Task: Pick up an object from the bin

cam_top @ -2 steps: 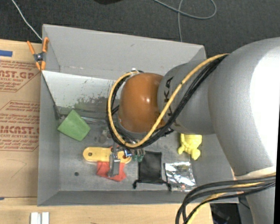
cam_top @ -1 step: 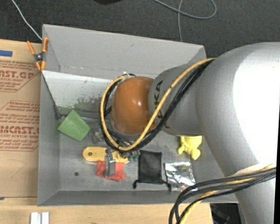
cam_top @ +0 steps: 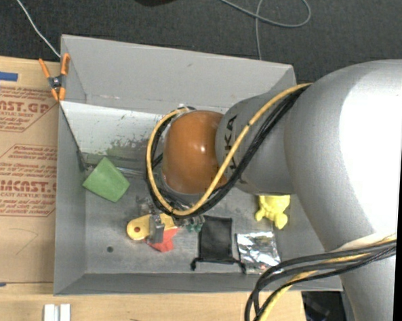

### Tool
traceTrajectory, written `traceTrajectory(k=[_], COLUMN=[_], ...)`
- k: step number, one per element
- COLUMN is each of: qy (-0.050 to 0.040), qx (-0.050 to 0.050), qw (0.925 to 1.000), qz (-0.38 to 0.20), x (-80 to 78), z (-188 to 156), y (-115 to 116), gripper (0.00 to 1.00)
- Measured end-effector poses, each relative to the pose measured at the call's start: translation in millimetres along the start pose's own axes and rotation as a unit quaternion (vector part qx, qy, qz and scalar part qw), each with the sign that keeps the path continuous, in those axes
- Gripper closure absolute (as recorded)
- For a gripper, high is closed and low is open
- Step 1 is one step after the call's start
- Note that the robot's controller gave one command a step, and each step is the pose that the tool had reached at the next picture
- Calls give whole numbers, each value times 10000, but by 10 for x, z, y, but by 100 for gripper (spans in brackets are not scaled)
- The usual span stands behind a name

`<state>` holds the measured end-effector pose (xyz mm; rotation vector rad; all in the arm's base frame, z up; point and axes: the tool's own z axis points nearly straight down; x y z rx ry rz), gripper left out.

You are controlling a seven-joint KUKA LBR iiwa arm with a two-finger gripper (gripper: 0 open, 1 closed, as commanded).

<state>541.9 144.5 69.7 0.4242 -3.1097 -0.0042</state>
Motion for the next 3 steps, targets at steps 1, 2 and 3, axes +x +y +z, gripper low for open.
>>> traceTrajectory(k=[1, 2, 3], qy=[2, 2, 15], qx=[0, -1, -1], qw=[10000, 10000, 10000], qz=[-3, -4, -3], x=[1, 1, 9], z=[0, 0, -27], y=[-1, 1, 2], gripper=[100, 100, 100])
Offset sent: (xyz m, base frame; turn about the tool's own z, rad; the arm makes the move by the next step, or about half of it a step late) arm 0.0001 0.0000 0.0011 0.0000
